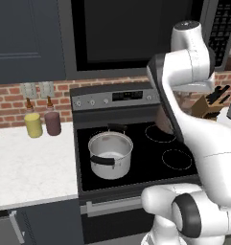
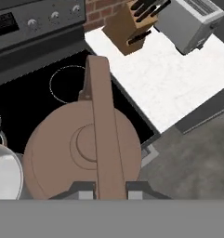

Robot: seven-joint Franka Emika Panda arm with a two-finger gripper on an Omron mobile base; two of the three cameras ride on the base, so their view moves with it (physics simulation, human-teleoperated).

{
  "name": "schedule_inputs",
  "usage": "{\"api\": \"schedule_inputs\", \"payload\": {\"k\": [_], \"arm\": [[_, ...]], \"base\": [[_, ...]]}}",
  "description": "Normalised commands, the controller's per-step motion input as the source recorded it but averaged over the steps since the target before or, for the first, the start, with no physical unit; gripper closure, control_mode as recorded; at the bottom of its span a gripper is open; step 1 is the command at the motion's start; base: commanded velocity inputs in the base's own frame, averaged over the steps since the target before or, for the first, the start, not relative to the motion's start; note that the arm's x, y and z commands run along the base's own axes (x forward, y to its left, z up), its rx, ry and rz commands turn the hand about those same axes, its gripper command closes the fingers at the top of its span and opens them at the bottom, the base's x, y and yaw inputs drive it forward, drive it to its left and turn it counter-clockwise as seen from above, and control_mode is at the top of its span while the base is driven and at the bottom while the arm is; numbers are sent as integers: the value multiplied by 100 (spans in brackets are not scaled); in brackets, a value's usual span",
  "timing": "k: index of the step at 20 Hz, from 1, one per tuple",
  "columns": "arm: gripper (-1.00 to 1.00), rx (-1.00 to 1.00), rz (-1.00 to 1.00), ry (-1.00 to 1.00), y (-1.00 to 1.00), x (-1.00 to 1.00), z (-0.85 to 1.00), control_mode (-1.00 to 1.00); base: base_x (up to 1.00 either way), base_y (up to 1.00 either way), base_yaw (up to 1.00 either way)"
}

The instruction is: Pick the kettle from the counter and place it on a stove burner. Then turn the burner on.

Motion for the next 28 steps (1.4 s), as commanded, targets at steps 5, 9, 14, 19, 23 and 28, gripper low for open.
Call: {"api": "schedule_inputs", "payload": {"k": [5,9,14,19,23,28], "arm": [[100,1,32,4,-100,0,-71,-100],[100,0,49,-9,-95,0,-82,-100],[100,-3,36,-17,-42,0,-50,-100],[100,-23,4,8,24,9,-25,-100],[100,-26,3,6,32,32,-48,-100],[100,-8,0,3,4,27,-27,-100]], "base": [[0,0,0],[0,0,0],[0,0,0],[0,0,0],[0,0,0],[0,0,0]]}}
